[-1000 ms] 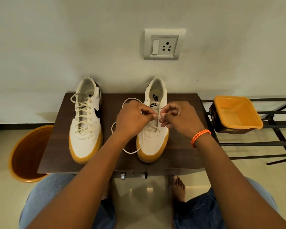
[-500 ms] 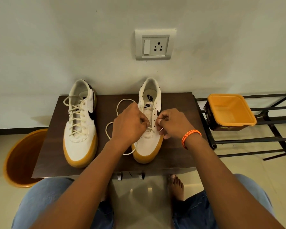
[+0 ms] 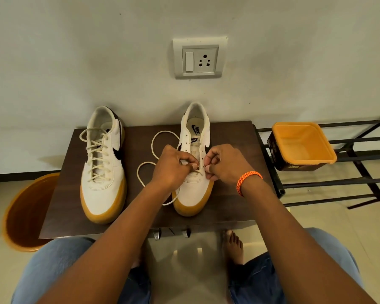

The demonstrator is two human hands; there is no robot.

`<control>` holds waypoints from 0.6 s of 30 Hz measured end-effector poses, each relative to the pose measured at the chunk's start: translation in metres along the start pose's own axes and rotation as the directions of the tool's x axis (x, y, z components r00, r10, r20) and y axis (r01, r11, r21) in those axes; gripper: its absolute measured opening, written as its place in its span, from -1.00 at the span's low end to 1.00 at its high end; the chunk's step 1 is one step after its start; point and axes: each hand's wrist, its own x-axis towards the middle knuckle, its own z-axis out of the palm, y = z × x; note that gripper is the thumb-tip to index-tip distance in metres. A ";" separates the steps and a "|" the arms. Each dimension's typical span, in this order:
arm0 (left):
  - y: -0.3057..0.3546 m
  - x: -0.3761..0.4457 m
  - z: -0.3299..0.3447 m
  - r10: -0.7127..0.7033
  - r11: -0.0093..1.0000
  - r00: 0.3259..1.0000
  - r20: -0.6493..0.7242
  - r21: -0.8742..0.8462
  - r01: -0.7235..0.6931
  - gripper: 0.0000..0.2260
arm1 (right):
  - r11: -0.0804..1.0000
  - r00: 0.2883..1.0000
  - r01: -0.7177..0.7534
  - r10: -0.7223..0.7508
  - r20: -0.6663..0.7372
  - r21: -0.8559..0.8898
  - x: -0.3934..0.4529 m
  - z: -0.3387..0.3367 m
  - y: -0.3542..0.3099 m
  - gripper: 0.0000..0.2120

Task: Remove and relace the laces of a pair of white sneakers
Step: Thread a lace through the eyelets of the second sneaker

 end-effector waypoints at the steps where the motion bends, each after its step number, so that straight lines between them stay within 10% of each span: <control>1: 0.000 0.000 0.001 -0.012 1.000 1.000 -0.001 -0.013 0.012 -0.94 | 1.000 1.000 0.002 -0.002 -0.011 -0.003 0.000 0.000 0.001 -0.90; 18: -0.008 0.005 0.008 0.004 0.999 1.000 -0.026 -0.037 -0.005 -0.93 | 1.000 0.996 -0.005 0.003 -0.087 -0.013 -0.001 0.004 0.000 -0.89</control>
